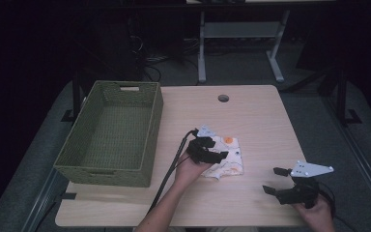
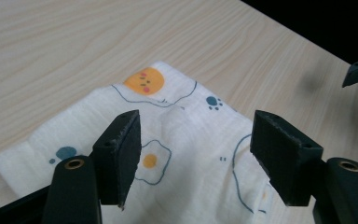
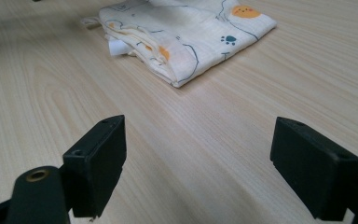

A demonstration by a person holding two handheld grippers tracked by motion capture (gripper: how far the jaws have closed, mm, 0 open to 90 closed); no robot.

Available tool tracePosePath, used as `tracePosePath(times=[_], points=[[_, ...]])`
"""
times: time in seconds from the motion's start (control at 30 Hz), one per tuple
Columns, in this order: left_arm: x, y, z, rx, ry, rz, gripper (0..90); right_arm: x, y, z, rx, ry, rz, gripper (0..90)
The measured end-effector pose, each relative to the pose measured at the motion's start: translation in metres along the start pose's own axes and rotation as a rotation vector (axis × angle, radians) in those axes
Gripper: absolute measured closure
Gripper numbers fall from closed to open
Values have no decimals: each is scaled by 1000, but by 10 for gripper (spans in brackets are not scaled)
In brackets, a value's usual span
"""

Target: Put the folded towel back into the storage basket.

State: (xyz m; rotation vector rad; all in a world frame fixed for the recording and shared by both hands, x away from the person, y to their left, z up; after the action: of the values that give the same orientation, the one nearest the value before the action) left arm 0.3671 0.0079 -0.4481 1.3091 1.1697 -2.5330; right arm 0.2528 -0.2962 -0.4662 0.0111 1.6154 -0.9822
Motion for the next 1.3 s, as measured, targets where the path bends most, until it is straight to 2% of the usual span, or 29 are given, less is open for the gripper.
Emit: tracePosePath(times=[0.2,0.4,0.47,0.53,0.57,0.67,0.7,0.73,0.77,1.07,1.3], points=[[-2,11,-5,-33,4,-48,375,0,0,0,-2,0,2,180],[1,24,-7,-64,-18,-96,410,0,0,0,-4,-3,1,181],[3,28,-7,-81,-11,-116,420,0,0,0,-5,-3,-1,181],[6,31,-5,-122,26,-115,463,0,1,0,-7,-1,-3,181],[6,31,-5,-122,26,-115,487,0,1,0,-7,-1,-3,181],[7,33,-1,-166,80,-118,512,0,1,0,-10,-4,-4,181],[7,33,-1,-166,80,-118,519,0,1,0,-10,-4,-4,181],[8,34,3,-200,127,-118,529,0,2,-1,-10,-5,-4,181],[8,34,4,-208,134,-118,536,0,2,-1,-10,-7,-5,181],[9,32,2,-214,126,-111,685,-1,2,-2,-9,-13,-10,181],[7,30,-4,-213,104,-106,802,0,2,-2,-9,-12,-16,181]])
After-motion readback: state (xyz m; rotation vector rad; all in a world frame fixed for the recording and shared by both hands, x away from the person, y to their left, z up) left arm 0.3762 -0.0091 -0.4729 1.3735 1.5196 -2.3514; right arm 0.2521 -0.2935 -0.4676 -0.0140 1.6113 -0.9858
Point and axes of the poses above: each handheld gripper's, and its own axes: y roughly forward along the jaws, x roughly out of its underside, z roughly to its right, the point moved 1 cm from there along y, roughly forward along the jaws, and after that the axes turned 10 degrees about -y, right-handed, at the moved point
